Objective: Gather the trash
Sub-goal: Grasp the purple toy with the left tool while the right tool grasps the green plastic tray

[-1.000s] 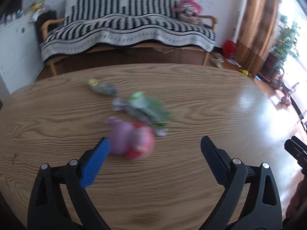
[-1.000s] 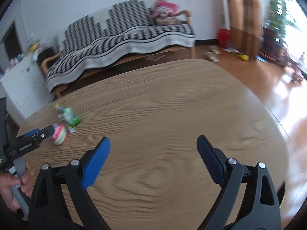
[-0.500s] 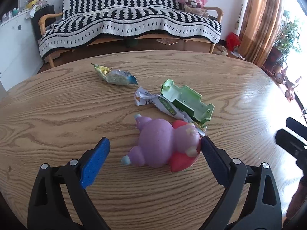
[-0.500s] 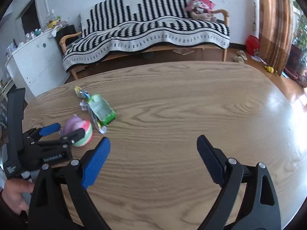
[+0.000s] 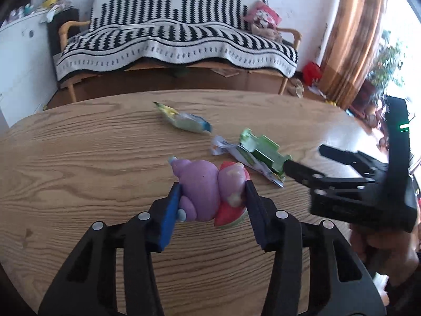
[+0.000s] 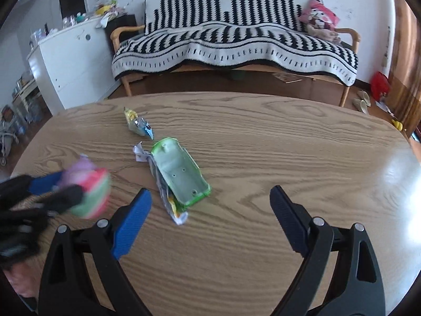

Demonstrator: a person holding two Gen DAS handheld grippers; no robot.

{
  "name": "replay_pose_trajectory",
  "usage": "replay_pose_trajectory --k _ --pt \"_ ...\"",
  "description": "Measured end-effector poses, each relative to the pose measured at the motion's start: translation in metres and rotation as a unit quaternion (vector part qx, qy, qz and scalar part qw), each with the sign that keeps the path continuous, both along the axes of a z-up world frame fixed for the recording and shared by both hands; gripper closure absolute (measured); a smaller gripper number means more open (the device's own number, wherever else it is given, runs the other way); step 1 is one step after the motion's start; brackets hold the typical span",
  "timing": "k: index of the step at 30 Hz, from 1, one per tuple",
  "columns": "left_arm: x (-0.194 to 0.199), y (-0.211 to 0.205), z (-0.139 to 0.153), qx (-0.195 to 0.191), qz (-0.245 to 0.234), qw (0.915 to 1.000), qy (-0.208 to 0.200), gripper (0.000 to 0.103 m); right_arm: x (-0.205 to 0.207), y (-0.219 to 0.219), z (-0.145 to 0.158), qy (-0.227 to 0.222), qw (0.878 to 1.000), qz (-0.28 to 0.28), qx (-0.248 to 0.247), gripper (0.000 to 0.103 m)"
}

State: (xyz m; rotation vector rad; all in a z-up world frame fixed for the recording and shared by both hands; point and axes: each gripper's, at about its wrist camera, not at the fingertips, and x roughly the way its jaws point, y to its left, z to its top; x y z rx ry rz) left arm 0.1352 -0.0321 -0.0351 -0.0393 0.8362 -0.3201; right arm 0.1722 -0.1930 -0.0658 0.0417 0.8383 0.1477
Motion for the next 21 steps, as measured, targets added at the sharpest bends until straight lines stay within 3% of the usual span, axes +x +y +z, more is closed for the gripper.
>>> replay_pose_trajectory --k 11,16,21 --pt "0.004 0.021 -0.006 -0.014 0.02 0.9993 0.027 0.055 0.037 0.004 -0.019 0.034 0.997 0.019 0.071 0.04" --pt "0.002 0.018 -0.008 -0.011 0.02 0.9992 0.032 0.055 0.035 0.017 -0.018 0.04 0.996 0.041 0.072 0.063" --pt "-0.002 0.014 -0.003 -0.006 0.023 0.9994 0.026 0.055 0.018 0.01 -0.005 0.022 0.998 0.019 0.062 0.068"
